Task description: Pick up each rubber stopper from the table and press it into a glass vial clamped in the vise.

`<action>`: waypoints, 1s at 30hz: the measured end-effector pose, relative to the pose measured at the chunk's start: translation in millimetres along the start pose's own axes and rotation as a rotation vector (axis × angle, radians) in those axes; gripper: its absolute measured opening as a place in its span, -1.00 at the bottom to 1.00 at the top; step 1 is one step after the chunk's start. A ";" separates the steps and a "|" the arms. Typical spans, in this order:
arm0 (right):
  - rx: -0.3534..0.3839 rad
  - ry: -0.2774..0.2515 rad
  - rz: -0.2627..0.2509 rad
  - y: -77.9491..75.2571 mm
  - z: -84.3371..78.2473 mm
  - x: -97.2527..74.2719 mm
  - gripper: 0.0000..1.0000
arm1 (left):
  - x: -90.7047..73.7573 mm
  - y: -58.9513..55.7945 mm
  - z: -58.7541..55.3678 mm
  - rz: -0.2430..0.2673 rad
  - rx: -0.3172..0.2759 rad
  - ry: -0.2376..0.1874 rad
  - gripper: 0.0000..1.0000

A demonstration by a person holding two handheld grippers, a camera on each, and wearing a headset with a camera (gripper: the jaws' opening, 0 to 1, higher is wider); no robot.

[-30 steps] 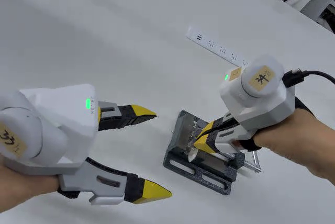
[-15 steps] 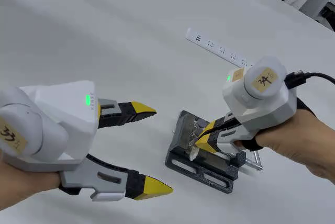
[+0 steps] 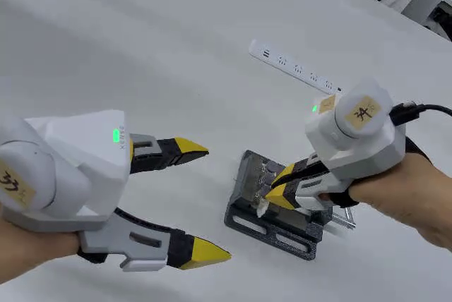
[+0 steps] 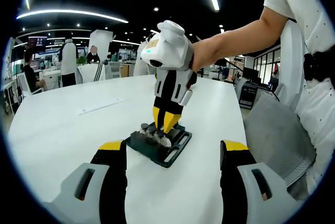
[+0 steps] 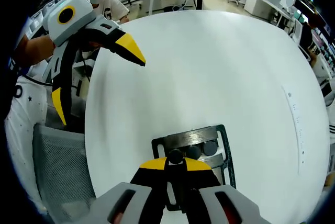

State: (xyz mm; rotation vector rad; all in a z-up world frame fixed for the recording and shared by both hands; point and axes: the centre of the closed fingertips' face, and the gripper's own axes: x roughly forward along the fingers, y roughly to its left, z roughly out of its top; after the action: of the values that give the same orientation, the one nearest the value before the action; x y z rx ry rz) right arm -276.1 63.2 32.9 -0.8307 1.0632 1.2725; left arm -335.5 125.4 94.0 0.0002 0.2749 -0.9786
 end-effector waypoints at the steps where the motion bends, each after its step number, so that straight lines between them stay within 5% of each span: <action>1: 0.002 -0.005 -0.002 -0.4 -0.1 -0.9 -0.86 | 0.2 -0.2 -0.1 0.000 0.000 0.001 0.44; 18: 0.028 -0.094 -0.057 2.4 -12.4 -19.7 -0.58 | 0.9 3.5 6.1 -0.010 0.041 0.029 0.56; 30: 0.102 -0.204 -0.100 2.6 -29.8 -32.2 -0.31 | 1.0 3.9 6.8 -0.011 0.062 0.053 0.77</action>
State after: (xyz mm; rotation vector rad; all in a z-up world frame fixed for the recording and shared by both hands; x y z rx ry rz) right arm -282.6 25.1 53.9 -0.6532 0.9048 1.1817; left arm -330.2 125.9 99.8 0.0812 0.2939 -0.9983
